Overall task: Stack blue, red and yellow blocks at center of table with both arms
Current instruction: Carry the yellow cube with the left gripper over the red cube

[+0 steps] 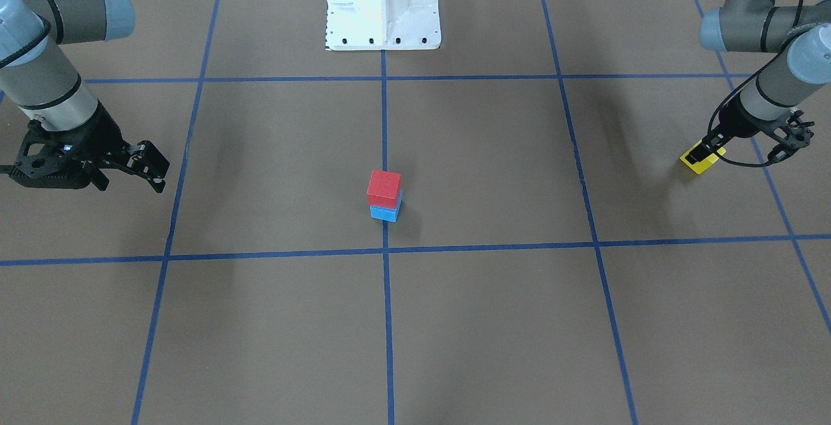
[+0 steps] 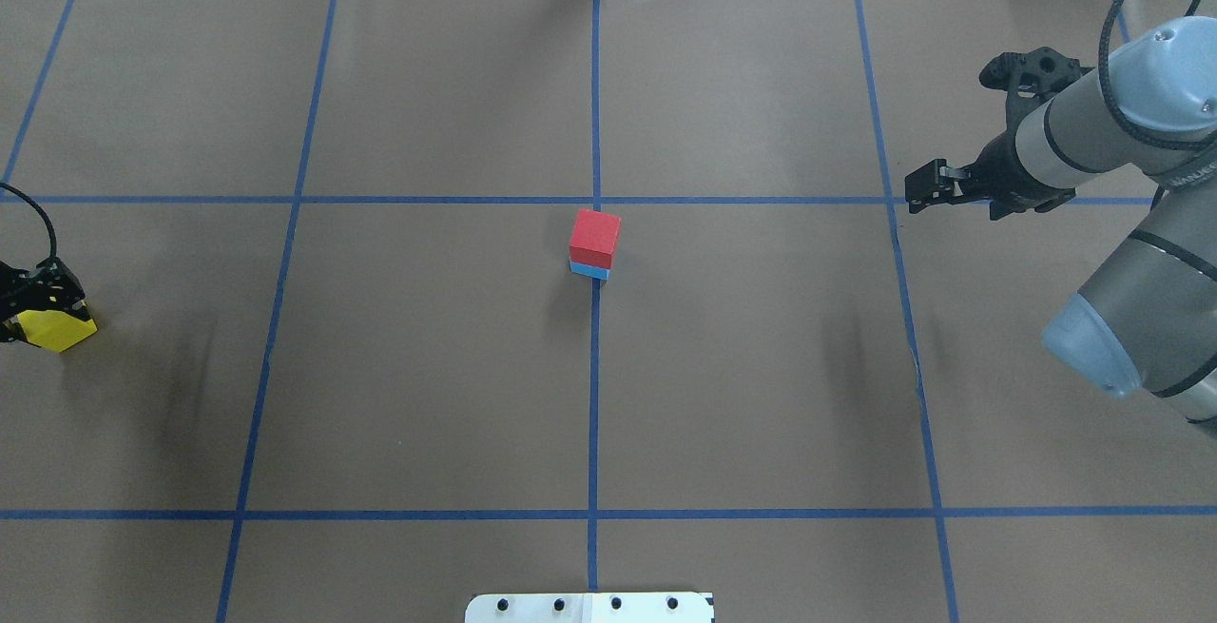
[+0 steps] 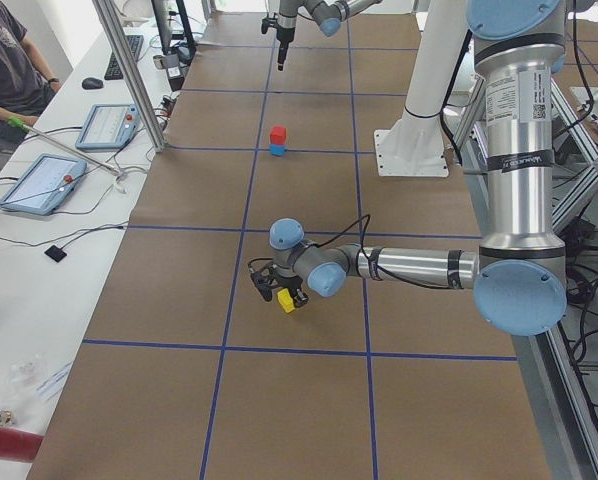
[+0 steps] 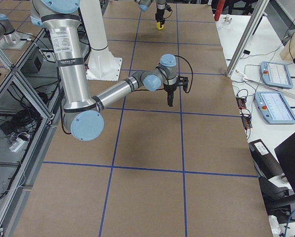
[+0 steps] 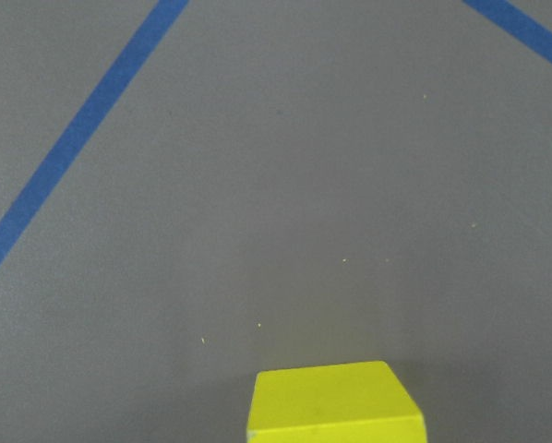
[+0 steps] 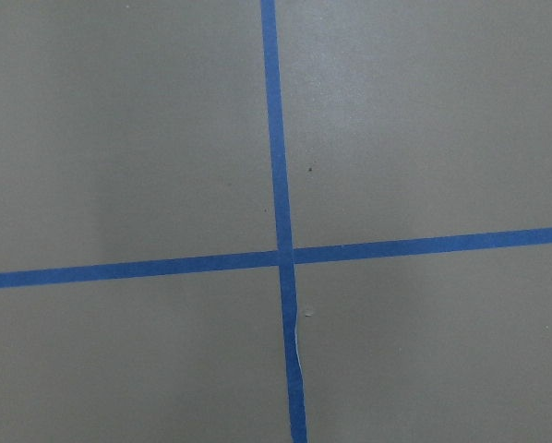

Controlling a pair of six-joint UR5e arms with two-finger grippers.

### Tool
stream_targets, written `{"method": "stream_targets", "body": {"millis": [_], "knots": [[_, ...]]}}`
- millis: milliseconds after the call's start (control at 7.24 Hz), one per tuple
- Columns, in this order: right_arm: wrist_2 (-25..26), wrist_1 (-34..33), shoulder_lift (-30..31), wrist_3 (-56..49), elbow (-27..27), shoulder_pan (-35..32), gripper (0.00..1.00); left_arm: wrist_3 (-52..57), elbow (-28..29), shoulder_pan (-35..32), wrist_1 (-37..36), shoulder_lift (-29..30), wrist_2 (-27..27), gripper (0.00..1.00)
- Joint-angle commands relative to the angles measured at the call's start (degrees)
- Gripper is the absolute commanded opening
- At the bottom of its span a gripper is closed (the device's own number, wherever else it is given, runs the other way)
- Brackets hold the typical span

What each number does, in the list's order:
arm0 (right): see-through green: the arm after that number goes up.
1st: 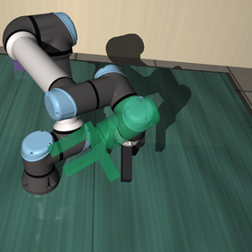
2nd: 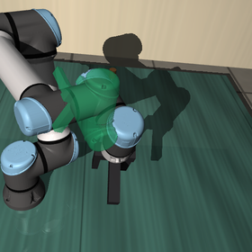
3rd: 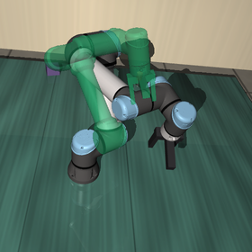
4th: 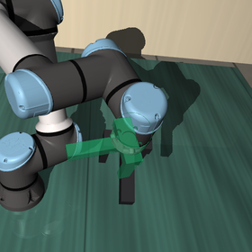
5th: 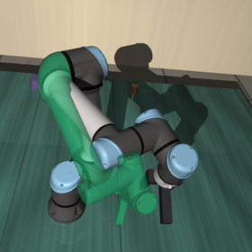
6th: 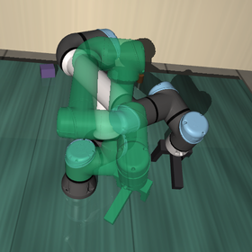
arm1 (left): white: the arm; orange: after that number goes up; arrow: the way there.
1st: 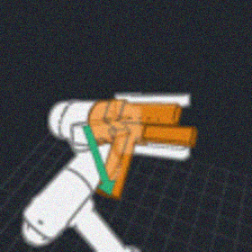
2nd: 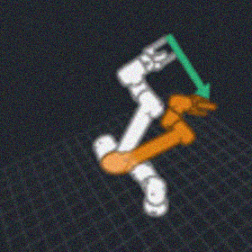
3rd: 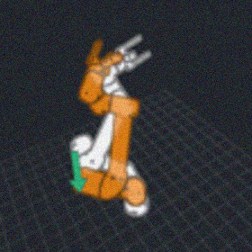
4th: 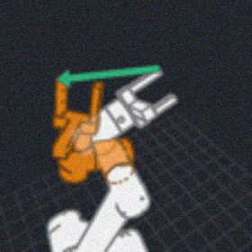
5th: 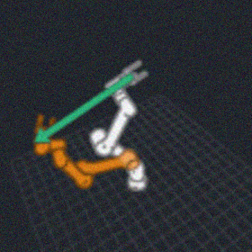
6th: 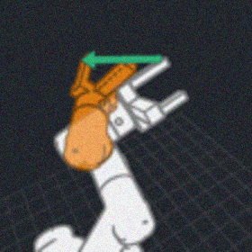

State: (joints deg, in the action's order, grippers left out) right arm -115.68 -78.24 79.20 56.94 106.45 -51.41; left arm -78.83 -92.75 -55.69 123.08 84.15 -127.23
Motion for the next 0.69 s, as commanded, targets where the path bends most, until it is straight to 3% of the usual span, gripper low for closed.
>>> {"method": "stream_targets", "body": {"millis": [0, 138, 276, 414, 552], "knots": [[0.37, -0.08, 0.08, 0.01, -0.02, 0.00, 1.00, 0.25, -9.93, 0.05, -6.65, 3.44, -4.77, 0.00], [0.37, -0.08, 0.08, 0.01, -0.02, 0.00, 1.00, 0.51, -14.43, 0.49, -14.80, 10.08, -4.87, 0.00], [0.28, -0.08, 0.08, 0.01, -0.11, 0.00, 1.00, 0.60, -15.26, 2.40, -27.06, 21.81, -4.35, 0.00], [0.28, -0.08, 0.16, 0.01, -0.11, 0.00, 1.00, 5.65, -15.27, 5.82, -33.80, 30.19, -2.35, 0.00], [0.28, -0.08, 0.25, -0.08, -0.19, 0.00, 1.00, 17.10, -12.83, 10.55, -35.26, 35.93, -0.06, 0.00]]}}
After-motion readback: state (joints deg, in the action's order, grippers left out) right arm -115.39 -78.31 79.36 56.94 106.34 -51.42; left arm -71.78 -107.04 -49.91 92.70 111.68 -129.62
